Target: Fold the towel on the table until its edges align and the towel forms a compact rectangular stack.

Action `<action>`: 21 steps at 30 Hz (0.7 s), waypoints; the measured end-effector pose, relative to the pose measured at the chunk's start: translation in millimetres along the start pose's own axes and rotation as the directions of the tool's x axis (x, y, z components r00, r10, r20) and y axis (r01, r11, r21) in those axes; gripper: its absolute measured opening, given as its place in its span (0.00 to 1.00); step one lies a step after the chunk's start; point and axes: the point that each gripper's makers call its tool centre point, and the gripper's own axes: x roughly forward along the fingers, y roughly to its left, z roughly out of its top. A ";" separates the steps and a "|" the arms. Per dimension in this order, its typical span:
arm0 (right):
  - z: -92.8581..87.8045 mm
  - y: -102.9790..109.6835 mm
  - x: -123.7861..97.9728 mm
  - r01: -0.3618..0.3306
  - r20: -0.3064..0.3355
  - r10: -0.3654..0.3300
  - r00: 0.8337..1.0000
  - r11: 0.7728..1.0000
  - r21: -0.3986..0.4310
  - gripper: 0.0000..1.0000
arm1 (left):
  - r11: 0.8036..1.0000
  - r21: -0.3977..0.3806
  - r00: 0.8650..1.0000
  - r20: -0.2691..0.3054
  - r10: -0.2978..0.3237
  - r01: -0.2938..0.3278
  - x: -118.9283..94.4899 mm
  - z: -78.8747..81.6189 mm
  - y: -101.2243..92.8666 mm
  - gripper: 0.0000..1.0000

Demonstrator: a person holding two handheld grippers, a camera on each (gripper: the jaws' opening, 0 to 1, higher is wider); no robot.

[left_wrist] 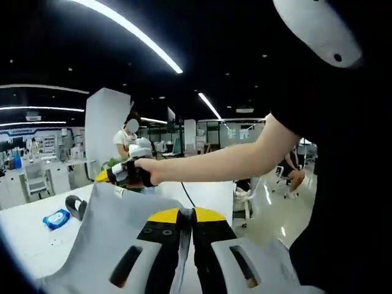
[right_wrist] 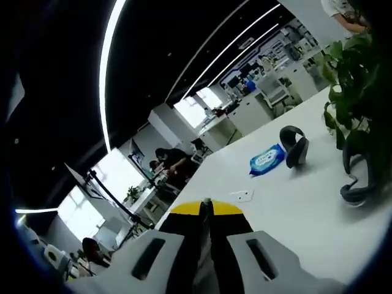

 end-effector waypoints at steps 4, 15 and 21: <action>11.1 11.5 -5.1 -0.023 0.010 0.023 1.000 1.000 -0.007 0.00 | 0.996 0.089 0.999 0.045 0.008 -0.012 3.8 16.0 -8.3 0.07; 20.6 19.5 -10.7 -0.035 0.030 0.037 0.999 0.997 -0.061 0.01 | 1.000 -0.010 0.983 0.186 -0.014 0.016 20.9 57.7 -25.9 0.07; 11.8 2.1 -2.6 -0.002 0.024 0.004 1.000 0.998 -0.070 0.01 | 1.000 -0.026 0.985 0.172 0.008 -0.003 22.4 56.7 -23.1 0.07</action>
